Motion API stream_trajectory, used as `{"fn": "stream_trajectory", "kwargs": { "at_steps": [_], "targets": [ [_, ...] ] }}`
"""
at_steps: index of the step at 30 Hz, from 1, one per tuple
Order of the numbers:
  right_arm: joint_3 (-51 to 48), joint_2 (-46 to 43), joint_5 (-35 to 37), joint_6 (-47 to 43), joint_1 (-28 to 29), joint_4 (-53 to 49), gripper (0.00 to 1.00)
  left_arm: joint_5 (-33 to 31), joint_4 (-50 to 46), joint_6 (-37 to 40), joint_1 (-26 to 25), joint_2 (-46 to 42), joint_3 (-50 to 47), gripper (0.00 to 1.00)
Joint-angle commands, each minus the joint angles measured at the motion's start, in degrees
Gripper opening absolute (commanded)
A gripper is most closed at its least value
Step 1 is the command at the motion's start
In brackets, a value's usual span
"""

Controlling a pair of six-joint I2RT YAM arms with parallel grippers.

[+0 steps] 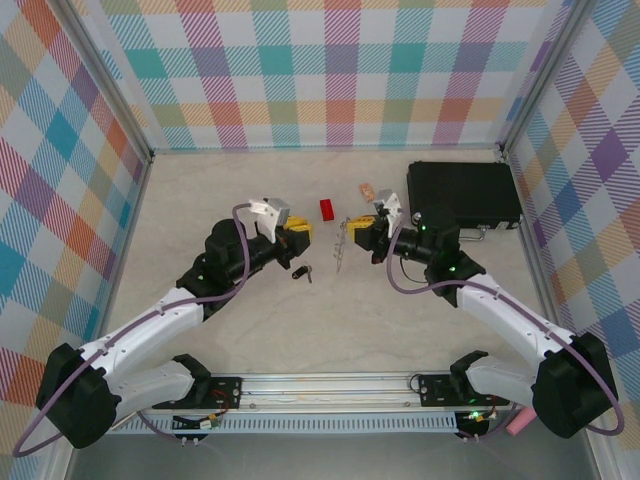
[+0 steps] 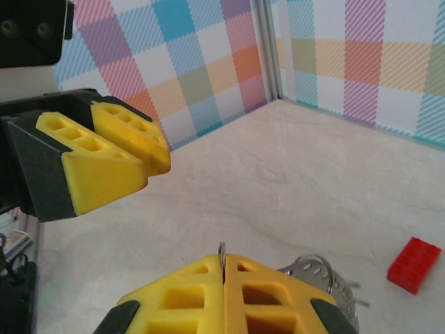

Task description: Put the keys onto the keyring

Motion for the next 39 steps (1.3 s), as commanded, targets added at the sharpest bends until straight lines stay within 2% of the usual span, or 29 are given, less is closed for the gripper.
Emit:
{"fn": "stream_trajectory", "kwargs": {
  "at_steps": [1,9,19,30,35,37,39],
  "targets": [
    [1.59,-1.23,4.33,-3.81,0.96,-3.01,0.00,-3.58,-5.79,2.58,0.66,0.56,2.20,0.27],
    [1.95,-1.92,9.96,-6.95,2.49,-6.46,0.00,-6.75,-11.69,3.93,0.75,3.28,2.66,0.27],
    [1.59,-2.06,11.01,-7.67,2.91,-7.21,0.00,-7.25,-15.26,7.29,0.84,5.90,1.00,0.23],
    [-0.72,-4.34,10.35,-5.84,2.98,-6.15,0.00,-5.56,-16.18,9.76,1.00,18.11,1.82,0.17],
    [-2.57,-6.83,11.27,-5.65,2.94,-6.21,0.00,-6.94,-17.62,5.69,2.50,23.26,4.51,0.14],
    [-3.02,-7.60,11.27,-5.56,2.94,-5.87,0.00,-4.74,-16.89,1.41,4.08,24.35,4.95,0.15],
    [-3.12,-7.81,11.28,-5.48,2.98,-5.64,0.00,-3.25,-15.06,-2.55,4.35,24.68,4.50,0.21]
  ]
}}
